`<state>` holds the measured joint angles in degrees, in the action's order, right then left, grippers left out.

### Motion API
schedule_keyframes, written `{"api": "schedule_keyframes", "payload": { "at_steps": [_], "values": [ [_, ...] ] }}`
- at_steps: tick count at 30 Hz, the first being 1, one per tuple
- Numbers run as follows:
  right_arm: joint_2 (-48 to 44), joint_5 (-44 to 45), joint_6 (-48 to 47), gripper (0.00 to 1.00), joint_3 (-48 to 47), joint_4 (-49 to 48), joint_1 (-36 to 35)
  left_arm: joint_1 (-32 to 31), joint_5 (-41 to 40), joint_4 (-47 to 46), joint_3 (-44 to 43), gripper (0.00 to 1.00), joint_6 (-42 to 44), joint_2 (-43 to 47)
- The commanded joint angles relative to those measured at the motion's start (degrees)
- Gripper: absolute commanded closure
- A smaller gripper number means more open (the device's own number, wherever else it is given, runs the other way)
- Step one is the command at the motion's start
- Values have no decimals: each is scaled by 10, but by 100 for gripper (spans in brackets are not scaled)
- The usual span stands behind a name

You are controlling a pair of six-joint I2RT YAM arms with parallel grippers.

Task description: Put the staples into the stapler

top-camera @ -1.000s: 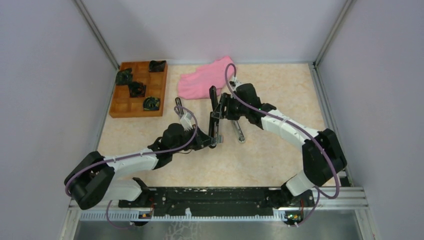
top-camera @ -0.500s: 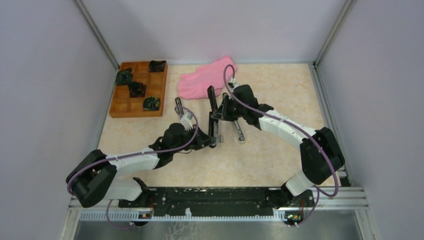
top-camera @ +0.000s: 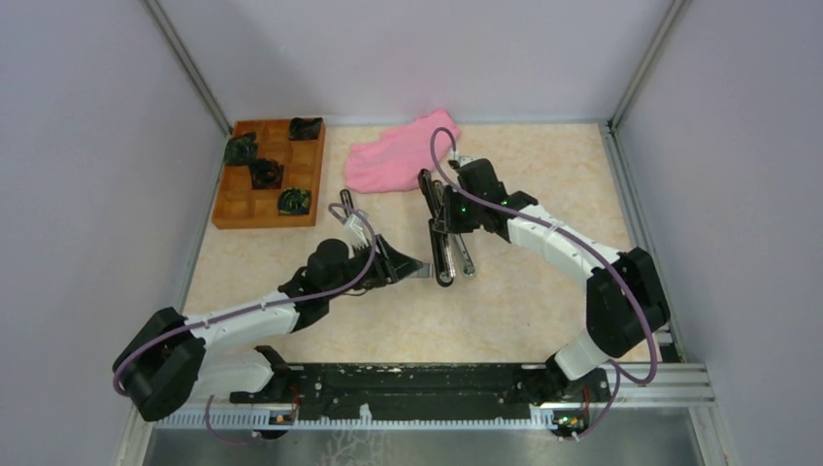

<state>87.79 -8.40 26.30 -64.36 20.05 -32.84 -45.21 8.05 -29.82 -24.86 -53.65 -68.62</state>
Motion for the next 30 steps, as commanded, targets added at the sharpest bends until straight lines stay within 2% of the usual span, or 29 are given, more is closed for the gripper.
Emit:
{"api": "schedule_keyframes", "payload": {
  "at_steps": [1,7,14,20,30],
  "values": [
    [-31,47,-72,100,-63,31,40,6,-42,47,7,36,24,42],
    [-20,79,-126,100,-83,82,89,25,-83,143,-7,19,63,94],
    [43,91,-190,100,-117,106,132,84,-68,237,-41,9,99,119],
    [135,122,-251,100,-168,132,140,146,-37,302,-57,3,119,129],
    [214,82,-296,100,-194,113,146,179,-51,381,-78,1,150,144]
  ]
}}
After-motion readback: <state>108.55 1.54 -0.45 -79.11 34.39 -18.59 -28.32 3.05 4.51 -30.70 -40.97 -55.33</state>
